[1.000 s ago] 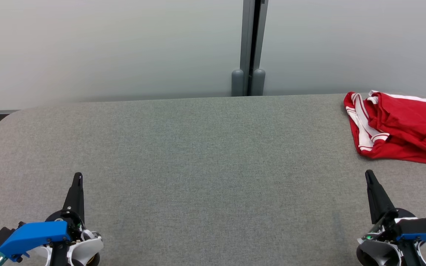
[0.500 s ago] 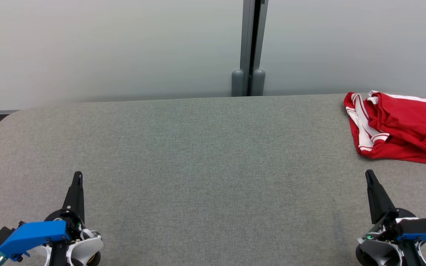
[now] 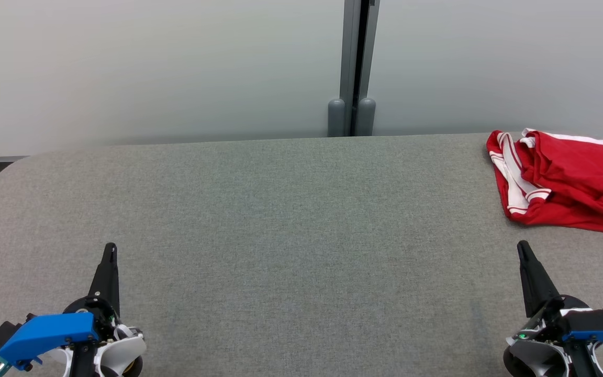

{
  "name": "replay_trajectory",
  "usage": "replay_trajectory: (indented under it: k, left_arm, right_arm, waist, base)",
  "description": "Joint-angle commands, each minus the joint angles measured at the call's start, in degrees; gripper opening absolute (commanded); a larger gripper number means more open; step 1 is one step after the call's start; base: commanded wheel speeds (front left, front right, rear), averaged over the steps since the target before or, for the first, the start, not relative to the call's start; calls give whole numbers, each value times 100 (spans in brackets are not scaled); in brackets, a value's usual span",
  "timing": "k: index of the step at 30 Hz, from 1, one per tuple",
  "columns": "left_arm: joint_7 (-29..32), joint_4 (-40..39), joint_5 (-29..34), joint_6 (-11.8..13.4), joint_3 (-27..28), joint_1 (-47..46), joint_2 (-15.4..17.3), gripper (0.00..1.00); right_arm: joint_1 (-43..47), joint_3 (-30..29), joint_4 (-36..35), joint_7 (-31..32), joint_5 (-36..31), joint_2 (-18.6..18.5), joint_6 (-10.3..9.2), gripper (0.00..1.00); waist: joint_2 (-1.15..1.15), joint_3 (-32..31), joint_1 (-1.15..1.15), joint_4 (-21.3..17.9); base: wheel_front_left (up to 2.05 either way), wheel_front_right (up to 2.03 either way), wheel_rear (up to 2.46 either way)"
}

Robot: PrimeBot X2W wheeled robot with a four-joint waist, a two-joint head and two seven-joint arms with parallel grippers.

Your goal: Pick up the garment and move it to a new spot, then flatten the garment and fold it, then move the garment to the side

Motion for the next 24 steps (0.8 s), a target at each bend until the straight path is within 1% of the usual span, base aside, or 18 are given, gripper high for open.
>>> replay_trajectory:
  k: [1,24]
  left_arm:
    - [21,-21,-12,-23,9,-55,-14,0]
    - [20,-22,-12,-23,8,-54,-13,0]
  right_arm:
    - [-83,-14,12,17,15,-27,2,0]
    - [-83,-13,11,17,15,-27,2,0]
  waist:
    - [0,0,0,0]
    - [0,0,0,0]
  base:
    - [0,0,0]
    - [0,0,0]
